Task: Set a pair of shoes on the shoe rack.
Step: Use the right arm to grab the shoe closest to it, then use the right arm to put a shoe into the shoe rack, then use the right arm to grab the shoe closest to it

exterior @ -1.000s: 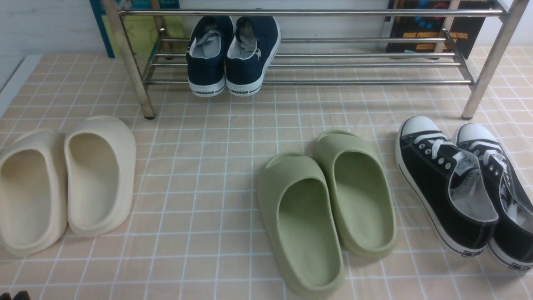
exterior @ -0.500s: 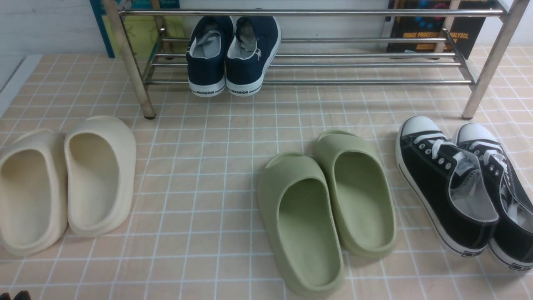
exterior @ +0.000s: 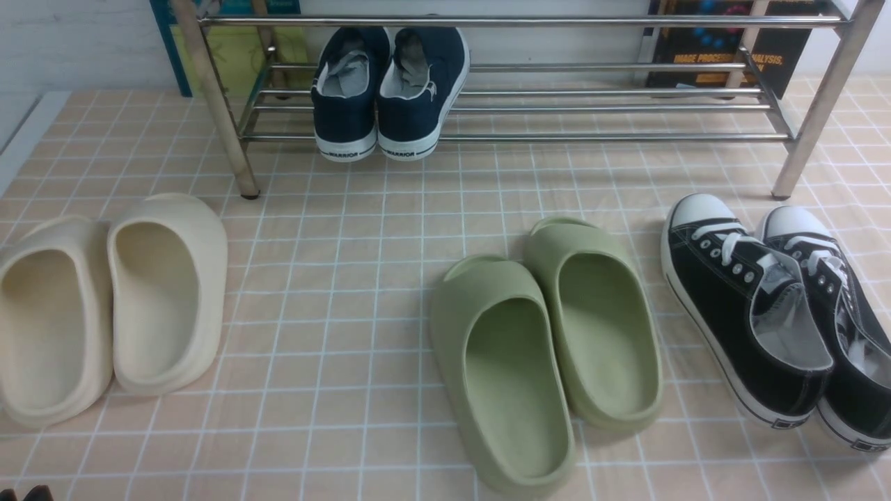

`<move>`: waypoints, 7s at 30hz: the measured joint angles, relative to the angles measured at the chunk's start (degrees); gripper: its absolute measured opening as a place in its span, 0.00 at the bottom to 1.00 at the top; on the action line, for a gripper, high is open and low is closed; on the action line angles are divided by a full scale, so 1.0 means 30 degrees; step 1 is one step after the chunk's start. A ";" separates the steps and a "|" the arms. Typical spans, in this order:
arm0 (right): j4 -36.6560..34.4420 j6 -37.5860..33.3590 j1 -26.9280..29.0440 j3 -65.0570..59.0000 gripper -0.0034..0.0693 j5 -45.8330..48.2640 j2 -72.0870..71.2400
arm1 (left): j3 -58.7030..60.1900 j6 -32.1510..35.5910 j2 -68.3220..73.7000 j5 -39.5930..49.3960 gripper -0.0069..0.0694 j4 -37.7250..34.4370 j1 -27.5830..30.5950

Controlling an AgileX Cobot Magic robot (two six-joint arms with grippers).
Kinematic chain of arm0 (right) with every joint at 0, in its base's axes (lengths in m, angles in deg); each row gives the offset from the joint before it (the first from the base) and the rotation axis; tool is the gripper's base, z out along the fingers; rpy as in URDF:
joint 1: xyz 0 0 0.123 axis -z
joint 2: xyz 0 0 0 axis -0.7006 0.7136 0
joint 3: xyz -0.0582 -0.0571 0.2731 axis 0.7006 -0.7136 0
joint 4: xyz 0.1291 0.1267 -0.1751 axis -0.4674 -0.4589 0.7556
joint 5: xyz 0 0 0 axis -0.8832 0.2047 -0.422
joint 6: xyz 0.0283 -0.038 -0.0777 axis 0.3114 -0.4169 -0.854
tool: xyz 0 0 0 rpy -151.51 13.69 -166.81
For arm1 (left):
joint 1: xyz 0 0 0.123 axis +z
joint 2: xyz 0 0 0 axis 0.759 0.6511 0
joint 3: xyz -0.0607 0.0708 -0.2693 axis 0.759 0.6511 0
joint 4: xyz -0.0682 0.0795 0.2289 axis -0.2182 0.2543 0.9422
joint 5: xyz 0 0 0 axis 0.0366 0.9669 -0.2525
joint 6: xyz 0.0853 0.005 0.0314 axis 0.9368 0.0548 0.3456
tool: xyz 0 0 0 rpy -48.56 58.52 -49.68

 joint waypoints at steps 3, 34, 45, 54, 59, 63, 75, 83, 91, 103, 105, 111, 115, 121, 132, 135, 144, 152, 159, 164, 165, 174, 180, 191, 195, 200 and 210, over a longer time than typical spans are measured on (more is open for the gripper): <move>-0.0460 0.0101 0.0000 0.0000 0.37 -0.0028 0.0000 | 0.0000 0.0000 0.0000 0.0000 0.36 0.0000 0.0000; -1.0577 0.0675 0.0000 0.4088 0.23 -0.0763 0.1429 | 0.0000 0.0000 0.0000 0.0000 0.38 0.0000 0.0000; -0.5307 -0.4582 -0.0596 1.6470 0.02 1.2946 1.3791 | 0.0000 0.0000 0.0000 0.0000 0.38 0.0000 0.0000; -0.5636 -0.5328 -0.4690 1.8456 0.05 1.4194 2.1373 | 0.0000 0.0000 0.0000 0.0000 0.39 0.0038 0.0000; -0.5457 -0.5363 -0.6032 1.8859 0.29 1.2251 2.5306 | 0.0000 0.0000 0.0000 0.0000 0.40 0.0056 0.0000; -0.5038 -0.5291 -0.6094 1.8881 0.54 1.0307 2.7423 | 0.0000 0.0000 0.0000 0.0000 0.40 0.0056 0.0000; -0.3107 -0.3945 -0.6094 1.8994 0.57 0.7276 3.2040 | 0.0000 0.0000 0.0000 0.0000 0.40 0.0056 0.0000; -0.3594 -0.3951 -0.6233 2.1062 0.05 0.9310 3.2058 | 0.0000 0.0000 0.0000 0.0000 0.40 0.0078 0.0000; -0.3781 -0.4266 -0.6628 2.5779 0.05 1.1285 3.2041 | 0.0000 0.0000 0.0000 0.0000 0.40 0.0078 0.0000; -0.3090 -0.4877 -0.6628 3.2054 0.05 1.2786 3.5885 | 0.0000 0.0000 0.0000 0.0000 0.40 0.0266 0.0000; -0.3055 -0.4884 -0.6628 3.3192 0.05 1.2804 3.6836 | 0.0000 0.0000 0.0000 0.0000 0.40 0.0274 0.0000; -0.2766 -0.4950 -0.6628 3.6553 0.05 1.2804 3.9500 | 0.0000 0.0000 0.0000 0.0000 0.40 0.0289 0.0000; -0.1859 -0.4920 -0.6628 3.8895 0.05 1.2787 4.1246 | 0.0000 0.0000 0.0000 0.0000 0.40 0.0289 0.0000; -0.0851 -0.4003 -0.6628 4.1571 0.11 1.2477 4.3118 | 0.0000 0.0000 0.0000 0.0000 0.40 0.0289 0.0000; -0.0438 -0.4065 -0.6005 4.3490 0.64 1.2507 4.3775 | 0.0000 0.0000 0.0000 0.0000 0.40 0.0296 0.0000; -0.0438 -0.4089 -0.5927 4.4776 0.71 1.5525 4.3775 | 0.0000 0.0000 0.0000 0.0000 0.40 0.0296 0.0000; -0.2987 -0.4378 -0.5886 4.5388 0.72 1.6931 4.1803 | 0.0000 0.0000 0.0000 0.0000 0.40 0.0884 0.0000; -0.4119 -0.4447 -0.5886 4.1092 0.66 1.6871 3.7362 | 0.0000 0.0000 0.0000 0.0097 0.40 0.1502 0.0000; -0.4167 -0.4507 -0.5886 3.0922 0.57 1.6829 3.1595 | 0.0000 0.0000 0.0000 0.0104 0.40 0.1569 0.0000; -0.3900 -0.4139 -0.5886 2.4431 0.56 1.5673 2.7647 | 0.0000 0.0000 0.0000 0.0119 0.40 0.1603 0.0000; -0.3811 -0.4016 -0.5886 2.3748 0.56 1.5401 2.7224 | 0.0000 0.0000 0.0000 0.0119 0.40 0.1609 0.0000; -0.1294 -0.0789 -0.5886 1.8510 0.56 1.1724 2.5476 | 0.0000 0.0000 0.0000 0.0141 0.40 0.1666 0.0000; -0.0108 0.0776 -0.5886 1.8410 0.56 0.9889 2.7289 | -0.0023 0.0000 0.0000 0.0185 0.40 0.1666 0.0000; 0.0855 0.2160 -0.4722 1.8403 0.55 0.8231 2.9909 | -0.0023 0.0000 0.0000 0.0214 0.40 0.1684 0.0000; 0.0682 0.2363 -0.4052 1.8259 0.55 0.7739 2.9928 | -0.0023 0.0000 0.0000 0.0214 0.40 0.1684 0.0000; -0.0410 0.1568 -0.3976 1.7653 0.51 0.6817 3.0372 | -0.0023 0.0000 0.0000 0.0214 0.40 0.1684 0.0000; -0.0862 -0.0007 -0.3976 1.7562 0.06 0.6645 3.0592 | -0.0023 0.0000 0.0000 0.0214 0.40 0.1684 0.0000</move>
